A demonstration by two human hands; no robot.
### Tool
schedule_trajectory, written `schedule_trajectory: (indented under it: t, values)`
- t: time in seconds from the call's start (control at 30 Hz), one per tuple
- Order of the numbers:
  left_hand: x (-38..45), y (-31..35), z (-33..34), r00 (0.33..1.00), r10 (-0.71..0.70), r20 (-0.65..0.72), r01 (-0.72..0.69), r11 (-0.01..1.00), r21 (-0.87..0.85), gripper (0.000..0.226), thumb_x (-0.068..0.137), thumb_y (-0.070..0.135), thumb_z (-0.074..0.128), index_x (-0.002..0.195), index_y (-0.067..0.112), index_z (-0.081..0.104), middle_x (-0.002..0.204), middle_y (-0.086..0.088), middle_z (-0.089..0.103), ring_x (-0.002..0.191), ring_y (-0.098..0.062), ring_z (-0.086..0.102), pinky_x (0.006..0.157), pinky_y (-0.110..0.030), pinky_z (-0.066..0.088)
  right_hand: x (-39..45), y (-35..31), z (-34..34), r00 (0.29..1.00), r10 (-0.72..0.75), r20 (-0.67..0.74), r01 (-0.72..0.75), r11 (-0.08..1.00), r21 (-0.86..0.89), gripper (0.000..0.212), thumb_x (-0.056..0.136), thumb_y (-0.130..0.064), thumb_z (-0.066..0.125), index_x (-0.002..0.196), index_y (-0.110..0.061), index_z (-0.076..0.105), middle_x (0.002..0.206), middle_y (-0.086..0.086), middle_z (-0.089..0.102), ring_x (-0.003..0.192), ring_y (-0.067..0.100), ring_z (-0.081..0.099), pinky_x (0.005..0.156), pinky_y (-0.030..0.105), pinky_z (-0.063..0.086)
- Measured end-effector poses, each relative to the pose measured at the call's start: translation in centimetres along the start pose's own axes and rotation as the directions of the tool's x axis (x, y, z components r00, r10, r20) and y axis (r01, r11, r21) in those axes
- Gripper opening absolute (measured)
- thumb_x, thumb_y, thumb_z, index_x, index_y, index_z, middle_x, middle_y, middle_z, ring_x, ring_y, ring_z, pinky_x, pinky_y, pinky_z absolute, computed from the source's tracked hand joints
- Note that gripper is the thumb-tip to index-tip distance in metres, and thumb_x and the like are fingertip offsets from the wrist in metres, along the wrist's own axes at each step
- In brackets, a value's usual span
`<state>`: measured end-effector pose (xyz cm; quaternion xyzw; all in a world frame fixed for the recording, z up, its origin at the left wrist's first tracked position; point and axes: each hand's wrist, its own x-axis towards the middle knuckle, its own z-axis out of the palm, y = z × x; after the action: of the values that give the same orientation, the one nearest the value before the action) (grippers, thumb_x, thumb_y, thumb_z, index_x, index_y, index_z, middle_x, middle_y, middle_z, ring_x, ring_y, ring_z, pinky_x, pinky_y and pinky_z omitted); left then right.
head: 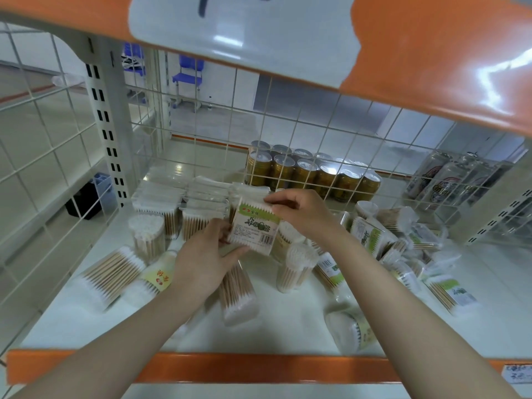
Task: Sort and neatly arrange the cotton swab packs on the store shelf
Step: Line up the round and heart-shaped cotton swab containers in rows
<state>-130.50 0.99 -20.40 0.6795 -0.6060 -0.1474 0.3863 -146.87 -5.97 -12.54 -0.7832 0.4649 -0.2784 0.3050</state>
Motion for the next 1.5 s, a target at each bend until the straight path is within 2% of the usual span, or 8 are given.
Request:
schedule_trajectory:
  t: [0.27, 0.63, 0.83, 0.93, 1.1, 1.3, 1.4, 1.5]
  values:
    - [0.0, -0.1, 0.0, 1.000, -0.015, -0.014, 0.015, 1.000, -0.006, 0.044, 0.078, 0.047, 0.065, 0.109, 0.020, 0.053, 0.104, 0.006, 0.065, 0.094, -0.016, 0.061, 0.079, -0.033, 0.049, 0.2, -0.2, 0.0, 0.999, -0.016, -0.038, 0.015, 1.000, -0.018, 0.020, 0.088, -0.016, 0.061, 0.107, -0.015, 0.067, 0.087, -0.021, 0.058, 0.084, -0.003, 0.056, 0.082, 0.021, 0.050]
    - [-0.5, -0.1, -0.7, 0.999, 0.034, -0.008, -0.034, 0.999, -0.031, 0.041, 0.079, 0.042, 0.066, 0.112, 0.020, 0.054, 0.101, 0.010, 0.063, 0.092, -0.013, 0.061, 0.078, -0.031, 0.049, 0.2, -0.3, 0.1, 1.000, 0.003, 0.002, -0.003, 0.999, -0.045, 0.024, 0.087, -0.016, 0.062, 0.111, -0.014, 0.065, 0.089, -0.019, 0.058, 0.081, -0.006, 0.055, 0.075, 0.013, 0.048]
    - [-0.5, -0.3, -1.0, 0.996, 0.093, 0.019, -0.094, 0.995, 0.038, 0.039, 0.084, 0.033, 0.063, 0.118, 0.018, 0.052, 0.111, 0.003, 0.063, 0.100, -0.018, 0.059, 0.077, -0.030, 0.047, 0.0, 0.1, 0.0, 0.999, 0.032, 0.017, -0.031, 0.999, -0.030, 0.028, 0.083, -0.013, 0.066, 0.112, -0.013, 0.064, 0.096, -0.011, 0.061, 0.089, 0.005, 0.059, 0.087, 0.024, 0.050]
    - [-0.5, -0.7, -1.4, 0.992, 0.130, -0.005, -0.129, 0.986, 0.105, 0.037, 0.087, 0.026, 0.059, 0.121, 0.013, 0.054, 0.113, -0.003, 0.061, 0.103, -0.023, 0.058, 0.074, -0.028, 0.044, -0.1, 0.4, 0.1, 0.999, 0.035, -0.001, -0.034, 0.993, -0.117, 0.027, 0.084, -0.015, 0.065, 0.111, -0.015, 0.063, 0.096, -0.011, 0.060, 0.088, 0.004, 0.056, 0.084, 0.022, 0.050]
    - [0.1, -1.6, -2.1, 0.995, 0.088, -0.053, -0.078, 0.982, 0.171, 0.034, 0.085, 0.019, 0.057, 0.118, 0.012, 0.056, 0.112, -0.007, 0.062, 0.106, -0.027, 0.054, 0.083, -0.035, 0.045, -0.2, 0.7, 1.4, 0.999, -0.030, -0.040, 0.014, 0.936, -0.351, 0.018, 0.086, -0.018, 0.061, 0.104, -0.018, 0.061, 0.097, -0.009, 0.054, 0.083, 0.004, 0.050, 0.065, 0.009, 0.036]
    - [1.1, -2.4, -3.0, 0.989, 0.124, -0.081, -0.103, 0.968, 0.227, 0.027, 0.080, 0.008, 0.060, 0.106, 0.005, 0.065, 0.105, -0.014, 0.064, 0.099, -0.035, 0.055, 0.083, -0.039, 0.044, 0.1, 0.5, 3.3, 0.995, -0.098, -0.032, 0.069, 0.863, -0.500, 0.013, 0.090, -0.016, 0.055, 0.102, -0.013, 0.061, 0.104, -0.001, 0.047, 0.084, 0.007, 0.044, 0.074, 0.018, 0.034]
    - [1.6, -2.8, -3.2, 0.984, 0.173, -0.044, -0.157, 0.956, 0.247, 0.035, 0.077, 0.020, 0.049, 0.102, 0.005, 0.068, 0.104, -0.014, 0.066, 0.099, -0.036, 0.058, 0.086, -0.042, 0.045, 0.1, 0.7, 4.2, 0.993, -0.113, 0.017, 0.103, 0.819, -0.565, 0.016, 0.093, -0.019, 0.052, 0.106, -0.014, 0.060, 0.113, 0.003, 0.047, 0.089, 0.011, 0.046, 0.075, 0.018, 0.034]
    - [2.1, -3.2, -3.2, 0.975, 0.221, 0.027, -0.219, 0.932, 0.290, 0.048, 0.078, 0.031, 0.035, 0.101, 0.007, 0.070, 0.105, -0.011, 0.067, 0.101, -0.035, 0.060, 0.087, -0.045, 0.046, 0.1, 0.8, 4.8, 0.994, -0.102, 0.040, 0.106, 0.787, -0.608, 0.019, 0.094, -0.020, 0.050, 0.108, -0.012, 0.059, 0.117, 0.005, 0.045, 0.099, 0.019, 0.050, 0.083, 0.029, 0.045]
